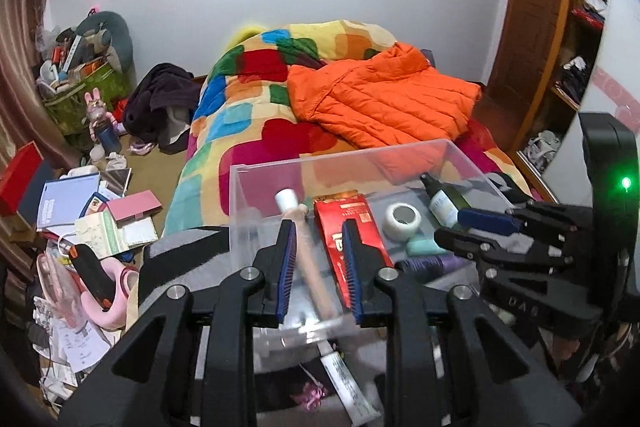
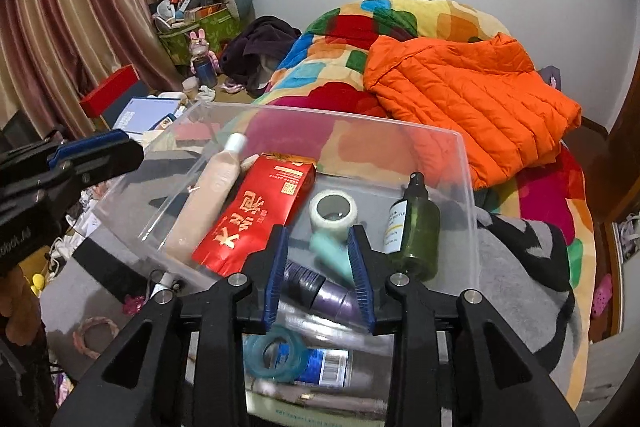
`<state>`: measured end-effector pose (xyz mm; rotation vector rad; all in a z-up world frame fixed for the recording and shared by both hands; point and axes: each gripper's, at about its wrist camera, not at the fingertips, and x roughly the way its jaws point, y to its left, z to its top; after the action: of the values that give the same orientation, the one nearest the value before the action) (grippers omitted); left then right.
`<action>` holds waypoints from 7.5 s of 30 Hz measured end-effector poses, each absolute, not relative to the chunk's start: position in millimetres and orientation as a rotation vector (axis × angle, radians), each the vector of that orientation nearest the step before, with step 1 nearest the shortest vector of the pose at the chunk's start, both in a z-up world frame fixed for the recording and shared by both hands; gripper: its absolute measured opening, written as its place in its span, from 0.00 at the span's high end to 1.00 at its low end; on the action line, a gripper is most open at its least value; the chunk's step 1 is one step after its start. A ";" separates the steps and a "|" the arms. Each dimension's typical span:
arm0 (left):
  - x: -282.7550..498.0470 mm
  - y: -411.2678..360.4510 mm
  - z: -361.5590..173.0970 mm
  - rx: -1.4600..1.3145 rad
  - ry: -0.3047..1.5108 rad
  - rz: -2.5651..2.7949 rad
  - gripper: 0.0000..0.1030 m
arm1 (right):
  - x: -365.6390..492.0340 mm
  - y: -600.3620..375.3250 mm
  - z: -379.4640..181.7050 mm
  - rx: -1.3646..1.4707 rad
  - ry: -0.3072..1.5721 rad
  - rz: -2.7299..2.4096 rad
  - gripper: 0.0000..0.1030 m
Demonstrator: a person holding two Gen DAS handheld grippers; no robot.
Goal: Organize objects
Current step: 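Carry the foundation tube and mint-green bottle into the box with both tools, then open both tools and withdraw them from the box, then grasp the braided pink-white bracelet with left tool while right tool grasps the pale green tube, then lower the bracelet into the box with left tool while right tool drops the green tube in, then grasp the white toothpaste tube with left tool while right tool grasps the white pen, then carry the toothpaste tube and white pen into the box and open both tools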
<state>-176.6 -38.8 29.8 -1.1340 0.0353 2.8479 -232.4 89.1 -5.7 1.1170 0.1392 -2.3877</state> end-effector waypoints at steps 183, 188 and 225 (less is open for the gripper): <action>-79.1 -30.4 -54.3 -1.395 0.001 2.570 0.83 | -115.7 127.3 -44.6 1.168 0.376 -2.066 0.90; -69.8 -24.8 -52.7 -1.397 0.037 2.566 0.83 | -111.5 120.1 -43.9 1.157 0.380 -2.088 0.88; -105.6 -49.5 20.3 -1.069 -0.143 2.833 0.84 | -166.1 133.6 33.8 0.931 -0.034 -2.410 0.90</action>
<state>-105.6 -49.5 20.3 -1.0687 -0.1431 2.8333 -166.1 133.6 33.8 0.9313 -0.0341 -2.4104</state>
